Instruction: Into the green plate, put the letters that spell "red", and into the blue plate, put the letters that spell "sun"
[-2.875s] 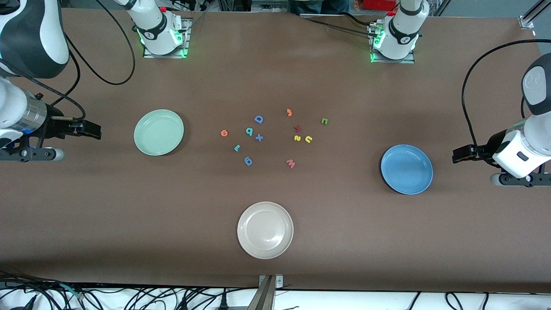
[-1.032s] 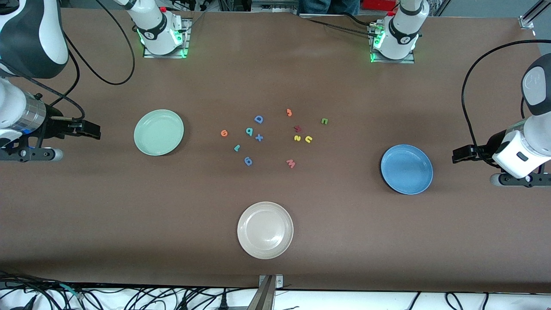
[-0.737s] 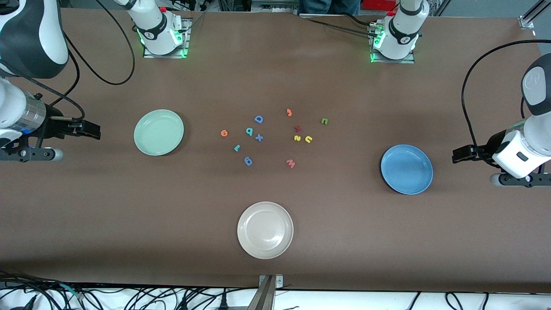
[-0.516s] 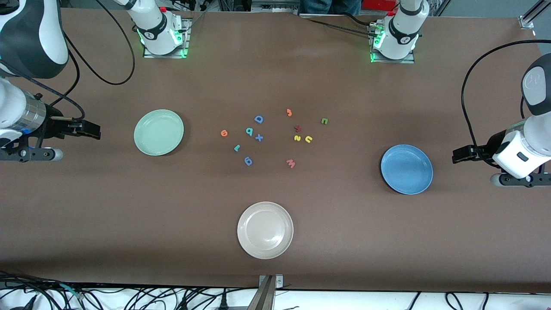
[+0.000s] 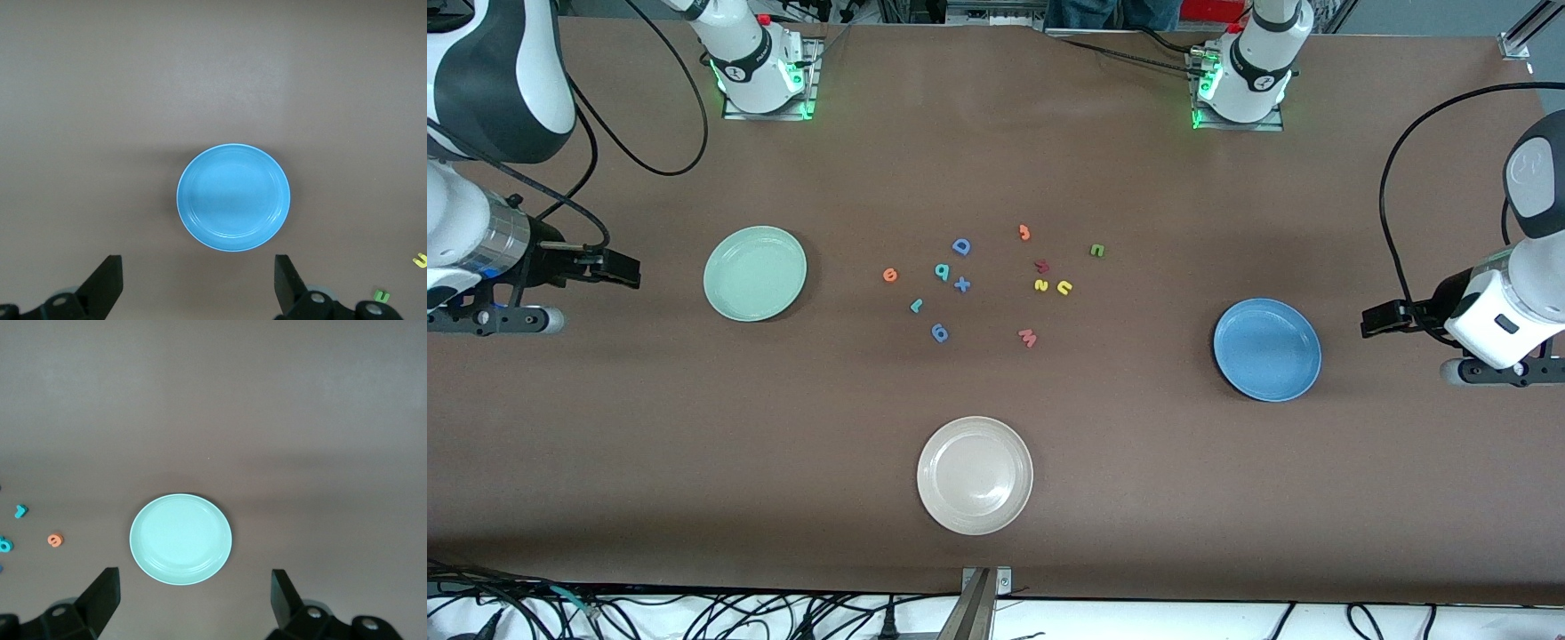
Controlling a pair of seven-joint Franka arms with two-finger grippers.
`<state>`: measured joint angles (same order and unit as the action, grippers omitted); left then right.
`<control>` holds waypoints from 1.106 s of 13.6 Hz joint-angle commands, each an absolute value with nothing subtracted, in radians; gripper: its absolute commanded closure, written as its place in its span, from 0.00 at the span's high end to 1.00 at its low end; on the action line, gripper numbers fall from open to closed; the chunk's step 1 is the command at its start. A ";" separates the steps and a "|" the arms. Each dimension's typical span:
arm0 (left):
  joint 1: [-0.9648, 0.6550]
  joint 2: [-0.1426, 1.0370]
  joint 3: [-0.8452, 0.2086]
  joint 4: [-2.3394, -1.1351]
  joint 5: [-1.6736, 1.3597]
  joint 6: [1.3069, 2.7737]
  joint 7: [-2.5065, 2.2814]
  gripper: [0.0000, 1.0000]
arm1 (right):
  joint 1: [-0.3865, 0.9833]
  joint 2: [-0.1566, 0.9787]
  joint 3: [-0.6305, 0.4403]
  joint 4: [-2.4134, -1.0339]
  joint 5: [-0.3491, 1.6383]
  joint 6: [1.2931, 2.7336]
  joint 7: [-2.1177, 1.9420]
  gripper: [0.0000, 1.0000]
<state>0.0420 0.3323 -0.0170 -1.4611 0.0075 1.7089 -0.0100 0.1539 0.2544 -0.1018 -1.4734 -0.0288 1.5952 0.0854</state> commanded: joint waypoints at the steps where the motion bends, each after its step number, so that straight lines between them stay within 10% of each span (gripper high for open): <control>1: 0.040 0.345 -0.015 -1.430 -0.011 1.698 -0.017 1.00 | 0.211 0.253 -0.098 -1.491 -0.017 1.595 0.228 1.00; 9: 0.040 0.345 -0.015 -1.430 -0.011 1.698 -0.017 1.00 | 0.451 0.324 -0.091 -1.528 0.056 1.624 0.731 1.00; 15: 0.040 0.345 -0.017 -1.431 -0.011 1.698 -0.015 1.00 | 0.505 0.310 -0.038 -1.859 0.097 1.986 0.824 1.00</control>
